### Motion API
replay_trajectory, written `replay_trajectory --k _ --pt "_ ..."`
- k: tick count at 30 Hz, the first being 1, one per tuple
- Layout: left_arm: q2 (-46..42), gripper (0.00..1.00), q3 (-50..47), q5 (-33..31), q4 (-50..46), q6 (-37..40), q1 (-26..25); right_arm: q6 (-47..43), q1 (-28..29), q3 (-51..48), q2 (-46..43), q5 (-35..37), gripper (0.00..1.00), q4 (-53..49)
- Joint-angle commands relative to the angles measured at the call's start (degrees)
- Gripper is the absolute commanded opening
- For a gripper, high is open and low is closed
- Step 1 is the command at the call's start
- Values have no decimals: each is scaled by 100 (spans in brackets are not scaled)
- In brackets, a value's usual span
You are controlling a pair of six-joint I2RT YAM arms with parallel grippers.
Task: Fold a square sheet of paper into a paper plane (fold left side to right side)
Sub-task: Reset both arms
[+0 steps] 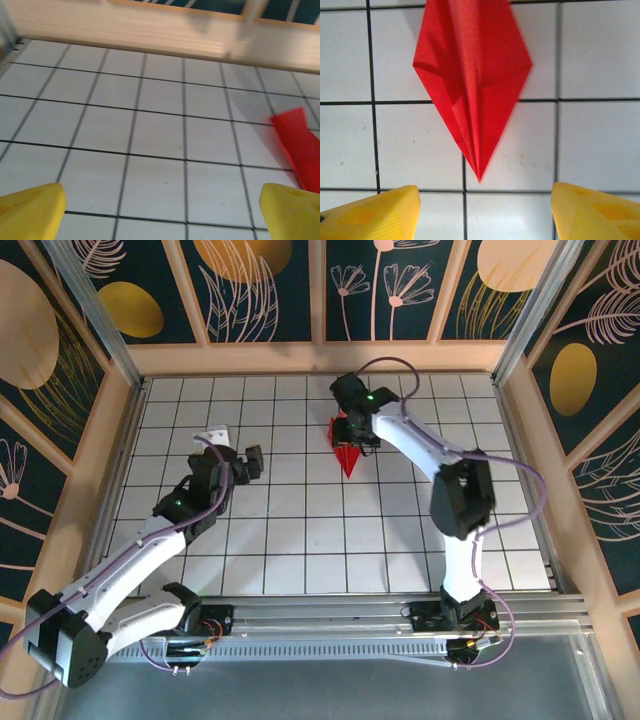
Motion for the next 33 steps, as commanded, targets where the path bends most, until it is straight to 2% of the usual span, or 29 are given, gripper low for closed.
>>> replay_trajectory --k 1,4,8,12,17,19,23,27,30,33 --pt "135 99 153 442 -8 -188 698 -113 -86 -1019 -1107 463 74 605" --pt "190 99 35 779 242 -308 1521 -314 -168 -2388 -2212 604 78 1625" --pt "291 99 -211 694 775 -339 2310 -646 -861 -4184 -3582 588 84 3177" --pt "524 99 -425 334 1283 -149 2626 -1092 -1389 -5888 -4760 692 99 5046" --pt "531 99 -1228 -165 2737 239 2681 -2022 -1835 -8206 -5802 1059 99 8287" --pt "465 99 -1551 -329 3318 381 2687 -2135 -2139 -8780 -5800 935 99 9308" --pt "451 99 -2015 -528 4268 788 2688 -2210 -2812 -9144 -5118 378 99 10466" --pt "492 99 -2423 -313 5208 1194 2687 -2316 -3234 -9326 -4158 -114 99 11797" --pt "680 99 -2609 90 5779 1383 2688 -2239 -3444 -9378 -3267 -430 99 12906" --pt "1056 99 -2721 327 6266 1555 2688 -2123 -3563 -9162 -2683 -818 99 13096"
